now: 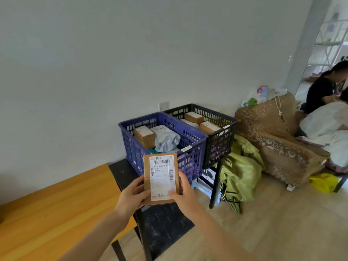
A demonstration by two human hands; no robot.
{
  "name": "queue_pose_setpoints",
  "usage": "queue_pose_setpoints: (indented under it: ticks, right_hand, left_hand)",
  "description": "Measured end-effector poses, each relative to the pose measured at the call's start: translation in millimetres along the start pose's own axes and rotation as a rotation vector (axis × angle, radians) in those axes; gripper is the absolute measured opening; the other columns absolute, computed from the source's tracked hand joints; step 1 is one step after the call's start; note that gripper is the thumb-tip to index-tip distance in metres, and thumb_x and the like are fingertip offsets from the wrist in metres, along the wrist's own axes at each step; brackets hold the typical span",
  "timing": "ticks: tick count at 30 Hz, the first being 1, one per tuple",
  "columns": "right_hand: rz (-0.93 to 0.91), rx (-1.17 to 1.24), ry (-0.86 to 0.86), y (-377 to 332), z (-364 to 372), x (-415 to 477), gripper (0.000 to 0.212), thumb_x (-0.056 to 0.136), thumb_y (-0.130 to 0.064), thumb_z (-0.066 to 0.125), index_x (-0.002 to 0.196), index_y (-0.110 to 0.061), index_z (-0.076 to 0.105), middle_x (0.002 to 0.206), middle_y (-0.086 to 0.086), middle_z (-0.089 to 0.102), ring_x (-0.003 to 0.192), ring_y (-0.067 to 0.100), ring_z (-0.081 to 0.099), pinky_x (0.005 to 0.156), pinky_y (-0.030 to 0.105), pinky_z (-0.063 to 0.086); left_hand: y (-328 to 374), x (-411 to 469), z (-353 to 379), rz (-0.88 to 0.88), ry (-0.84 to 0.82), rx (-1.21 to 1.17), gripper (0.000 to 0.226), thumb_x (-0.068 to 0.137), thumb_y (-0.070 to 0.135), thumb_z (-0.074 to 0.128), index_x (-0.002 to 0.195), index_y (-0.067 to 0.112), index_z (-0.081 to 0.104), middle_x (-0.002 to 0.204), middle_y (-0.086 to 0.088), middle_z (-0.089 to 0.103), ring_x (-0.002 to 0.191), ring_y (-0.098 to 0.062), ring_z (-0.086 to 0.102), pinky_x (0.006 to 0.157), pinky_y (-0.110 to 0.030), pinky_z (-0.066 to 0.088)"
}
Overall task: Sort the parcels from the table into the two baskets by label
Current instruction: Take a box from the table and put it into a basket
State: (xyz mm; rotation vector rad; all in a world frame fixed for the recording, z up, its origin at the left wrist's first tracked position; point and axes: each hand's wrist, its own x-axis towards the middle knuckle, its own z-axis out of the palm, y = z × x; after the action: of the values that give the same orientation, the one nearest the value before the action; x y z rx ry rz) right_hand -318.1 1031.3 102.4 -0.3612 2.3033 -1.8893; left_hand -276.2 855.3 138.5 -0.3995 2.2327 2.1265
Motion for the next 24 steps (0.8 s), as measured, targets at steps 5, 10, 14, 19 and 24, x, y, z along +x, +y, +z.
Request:
queue_pose_setpoints:
  ticks: [5, 10, 14, 19, 24]
  right_hand:
    - [-0.029, 0.053, 0.038, 3, -37, 14, 0.072, 0.093, -0.001, 0.055, 0.148, -0.031, 0.02, 0.141, -0.005, 0.046, 0.125, 0.01, 0.049, 0.091, 0.015, 0.05]
    - [-0.018, 0.057, 0.083, 10, -73, 42, 0.073, 0.093, 0.0, 0.054, 0.149, -0.032, 0.019, 0.139, -0.009, 0.047, 0.121, 0.005, 0.049, 0.09, 0.014, 0.05]
    - [0.011, 0.054, 0.136, 17, -103, 73, 0.076, 0.091, 0.005, 0.054, 0.149, -0.031, 0.021, 0.141, -0.005, 0.048, 0.128, 0.01, 0.049, 0.101, 0.029, 0.048]
    - [0.015, 0.001, 0.186, 17, -149, 119, 0.075, 0.09, 0.006, 0.054, 0.15, -0.026, 0.021, 0.142, -0.003, 0.049, 0.128, 0.012, 0.048, 0.103, 0.029, 0.047]
    - [0.009, -0.003, 0.215, 13, -195, 171, 0.074, 0.091, 0.008, 0.052, 0.15, -0.022, 0.02, 0.142, -0.001, 0.048, 0.127, 0.012, 0.048, 0.092, 0.016, 0.05]
  left_hand:
    - [20, 23, 35, 0.017, -0.017, 0.031, 0.054, 0.092, 0.005, 0.059, 0.139, 0.027, 0.045, 0.122, -0.004, 0.064, 0.107, -0.024, 0.065, 0.084, -0.043, 0.058]
    - [31, 65, 68, 0.022, -0.052, 0.034, 0.054, 0.091, 0.004, 0.061, 0.14, 0.023, 0.045, 0.126, -0.005, 0.061, 0.107, -0.025, 0.065, 0.081, -0.04, 0.059]
    - [34, 103, 97, 0.015, -0.084, -0.008, 0.049, 0.091, 0.004, 0.062, 0.136, 0.019, 0.048, 0.122, -0.005, 0.062, 0.1, -0.019, 0.065, 0.065, -0.024, 0.06]
    - [44, 161, 135, 0.048, -0.13, -0.051, 0.044, 0.093, 0.006, 0.061, 0.132, 0.021, 0.05, 0.126, -0.005, 0.062, 0.104, -0.02, 0.065, 0.065, -0.022, 0.056]
    - [61, 215, 178, 0.1, -0.147, -0.077, 0.044, 0.094, 0.004, 0.059, 0.135, 0.017, 0.049, 0.125, -0.005, 0.062, 0.103, -0.018, 0.065, 0.069, -0.022, 0.056]
